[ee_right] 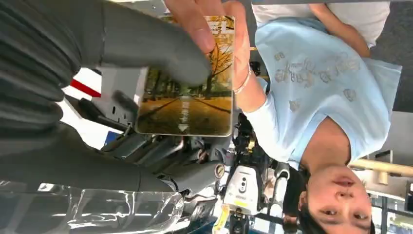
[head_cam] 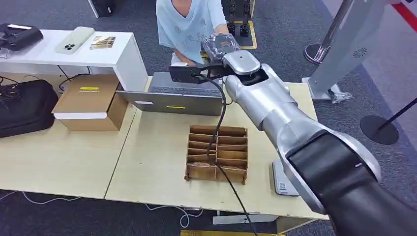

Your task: Pass the card to the sensor for recognition and then transmit it.

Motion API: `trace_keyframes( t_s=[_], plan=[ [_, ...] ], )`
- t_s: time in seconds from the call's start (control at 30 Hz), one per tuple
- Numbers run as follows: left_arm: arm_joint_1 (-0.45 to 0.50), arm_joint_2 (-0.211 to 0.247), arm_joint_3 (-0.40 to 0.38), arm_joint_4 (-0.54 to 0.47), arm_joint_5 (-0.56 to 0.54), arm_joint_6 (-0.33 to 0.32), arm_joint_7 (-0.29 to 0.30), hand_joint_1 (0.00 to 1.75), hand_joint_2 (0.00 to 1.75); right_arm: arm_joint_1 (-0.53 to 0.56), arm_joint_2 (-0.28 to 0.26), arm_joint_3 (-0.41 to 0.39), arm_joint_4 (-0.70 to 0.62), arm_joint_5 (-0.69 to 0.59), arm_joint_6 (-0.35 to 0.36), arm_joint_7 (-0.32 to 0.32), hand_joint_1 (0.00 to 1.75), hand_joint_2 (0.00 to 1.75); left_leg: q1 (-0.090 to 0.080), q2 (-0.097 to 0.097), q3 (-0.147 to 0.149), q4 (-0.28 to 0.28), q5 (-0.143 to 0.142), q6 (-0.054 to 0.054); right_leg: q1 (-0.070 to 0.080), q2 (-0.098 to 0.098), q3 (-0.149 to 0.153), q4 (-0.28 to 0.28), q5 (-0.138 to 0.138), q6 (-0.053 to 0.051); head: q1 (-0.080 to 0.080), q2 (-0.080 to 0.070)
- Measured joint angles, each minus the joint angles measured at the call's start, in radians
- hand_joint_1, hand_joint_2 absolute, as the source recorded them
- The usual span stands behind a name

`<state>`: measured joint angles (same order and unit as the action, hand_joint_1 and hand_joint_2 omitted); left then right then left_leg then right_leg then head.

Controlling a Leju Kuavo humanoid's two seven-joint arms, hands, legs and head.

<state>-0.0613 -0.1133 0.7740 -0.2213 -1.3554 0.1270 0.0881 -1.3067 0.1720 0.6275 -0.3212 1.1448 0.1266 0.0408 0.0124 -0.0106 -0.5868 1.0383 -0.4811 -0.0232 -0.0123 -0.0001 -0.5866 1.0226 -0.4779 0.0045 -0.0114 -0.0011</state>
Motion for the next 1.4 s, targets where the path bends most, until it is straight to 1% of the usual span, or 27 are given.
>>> trace_keyframes(
  t_s=[0.27, 0.97, 1.17, 1.4],
  plan=[
    [0.000, 0.000, 0.000, 0.000, -0.002, 0.002, 0.000, 0.00, 0.00, 0.001, 0.000, 0.000, 0.000, -0.007, -0.035, 0.001, 0.00, 1.75, 0.000, 0.000, 0.000, 0.000, 0.000, 0.000, 0.000, 0.000, 0.000, 0.000, 0.000, 0.000, 0.000, 0.000],
    [0.002, 0.000, 0.000, 0.000, -0.008, 0.008, 0.000, 0.00, 0.00, 0.011, -0.005, -0.007, -0.002, -0.024, -0.067, -0.014, 0.00, 1.75, 0.000, 0.000, 0.000, 0.000, 0.000, 0.000, 0.000, 0.000, 0.000, 0.000, 0.000, 0.000, 0.000, 0.000],
    [0.002, 0.000, 0.000, 0.000, -0.008, 0.008, 0.000, 0.00, 0.00, 0.013, -0.018, -0.017, -0.012, -0.042, -0.102, -0.049, 0.00, 1.75, 0.000, 0.000, 0.000, 0.000, 0.000, 0.000, 0.000, 0.000, 0.000, 0.000, 0.000, 0.000, 0.000, 0.000],
    [0.002, 0.000, 0.006, 0.000, -0.006, 0.008, 0.000, 0.00, 0.00, 0.038, -0.059, -0.068, -0.040, -0.095, -0.183, -0.114, 0.00, 1.75, 0.000, 0.000, 0.000, 0.000, 0.000, 0.000, 0.000, 0.000, 0.000, 0.000, 0.000, 0.000, 0.000, 0.000]
  ],
)
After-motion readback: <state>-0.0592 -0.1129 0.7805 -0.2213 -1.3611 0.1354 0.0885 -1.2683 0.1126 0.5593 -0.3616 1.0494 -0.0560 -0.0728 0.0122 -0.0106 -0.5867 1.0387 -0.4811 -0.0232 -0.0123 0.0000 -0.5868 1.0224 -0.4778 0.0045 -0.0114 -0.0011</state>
